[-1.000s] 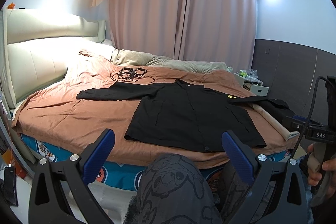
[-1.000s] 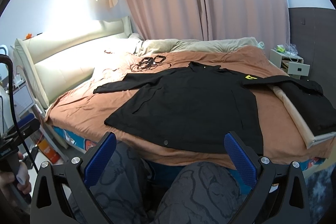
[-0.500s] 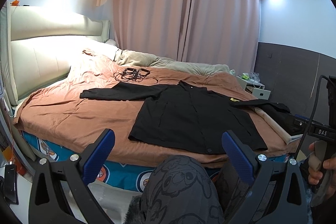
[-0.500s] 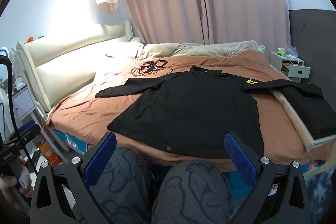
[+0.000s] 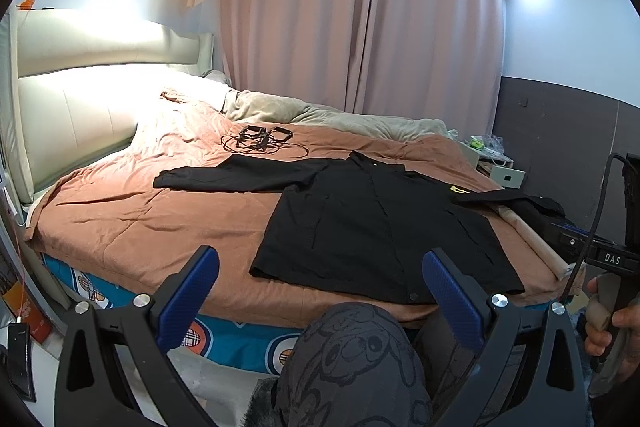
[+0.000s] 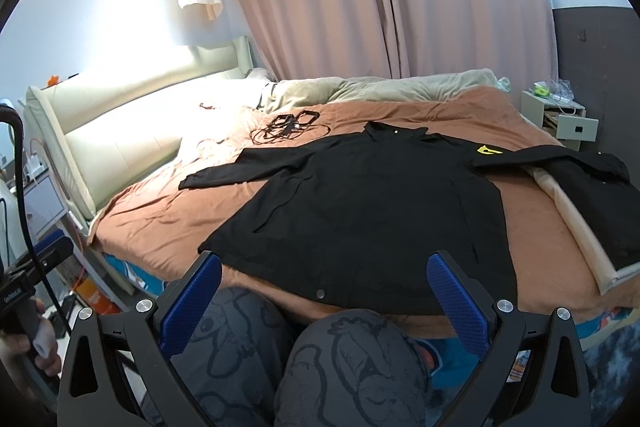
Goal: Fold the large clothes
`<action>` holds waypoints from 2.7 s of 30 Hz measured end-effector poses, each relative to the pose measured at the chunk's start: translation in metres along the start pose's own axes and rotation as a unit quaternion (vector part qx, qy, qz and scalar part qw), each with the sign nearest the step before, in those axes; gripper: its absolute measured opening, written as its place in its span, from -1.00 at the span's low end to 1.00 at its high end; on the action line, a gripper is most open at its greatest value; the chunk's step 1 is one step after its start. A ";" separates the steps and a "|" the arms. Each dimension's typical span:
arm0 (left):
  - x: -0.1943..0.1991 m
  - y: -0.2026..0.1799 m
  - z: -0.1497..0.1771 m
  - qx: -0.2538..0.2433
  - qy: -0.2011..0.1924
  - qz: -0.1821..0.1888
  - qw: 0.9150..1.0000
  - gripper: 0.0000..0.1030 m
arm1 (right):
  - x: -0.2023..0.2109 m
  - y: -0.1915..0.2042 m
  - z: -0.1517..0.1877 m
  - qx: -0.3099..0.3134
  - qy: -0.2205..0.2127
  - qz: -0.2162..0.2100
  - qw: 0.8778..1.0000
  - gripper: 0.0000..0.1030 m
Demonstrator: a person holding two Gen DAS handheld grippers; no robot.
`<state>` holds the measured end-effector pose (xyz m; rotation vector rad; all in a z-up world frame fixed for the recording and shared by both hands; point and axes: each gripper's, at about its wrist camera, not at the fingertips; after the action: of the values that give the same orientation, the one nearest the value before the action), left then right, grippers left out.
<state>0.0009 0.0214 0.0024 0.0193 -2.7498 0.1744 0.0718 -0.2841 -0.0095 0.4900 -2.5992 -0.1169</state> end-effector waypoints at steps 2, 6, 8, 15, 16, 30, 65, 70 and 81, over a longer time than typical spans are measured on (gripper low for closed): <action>-0.006 0.002 -0.002 0.003 0.001 -0.002 1.000 1.00 | -0.005 0.000 -0.002 0.000 0.001 0.000 1.000 1.00; -0.019 0.007 -0.006 0.006 0.007 -0.005 1.000 1.00 | -0.022 0.001 -0.010 0.004 0.001 0.008 1.000 1.00; -0.028 0.009 -0.010 0.008 0.009 -0.009 1.000 1.00 | -0.033 -0.001 -0.019 0.007 -0.001 0.012 1.000 1.00; -0.071 0.024 -0.024 0.023 0.032 -0.022 0.999 1.00 | -0.071 -0.003 -0.046 -0.002 -0.004 0.005 1.000 1.00; -0.077 0.026 -0.027 0.024 0.035 -0.025 0.999 1.00 | -0.077 -0.003 -0.050 -0.003 -0.006 0.003 1.000 1.00; -0.166 0.078 -0.053 0.058 0.068 -0.047 0.995 1.00 | -0.178 0.008 -0.102 -0.030 0.012 -0.038 0.999 1.00; -0.430 0.260 -0.101 0.234 0.151 -0.066 0.958 0.42 | -0.481 0.017 -0.139 -0.114 0.114 -0.051 0.986 -0.05; -0.459 0.291 -0.100 0.265 0.164 -0.083 0.947 0.42 | -0.513 0.012 -0.136 -0.115 0.136 -0.024 0.984 -0.06; -0.517 0.338 -0.069 0.312 0.218 -0.131 0.915 0.19 | -0.570 0.001 -0.150 -0.158 0.154 -0.036 0.975 -0.17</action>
<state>0.4934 0.3599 -0.1696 0.4597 -2.1160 0.8592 0.6091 -0.0759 -0.1349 0.4468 -2.2063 -0.4358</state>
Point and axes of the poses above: each gripper's, at about its wrist camera, not at the fingertips, and x roughly against the way its jaws point, y to its left, z to its underside, and after that the axes turned 1 degree about -z, right-handed
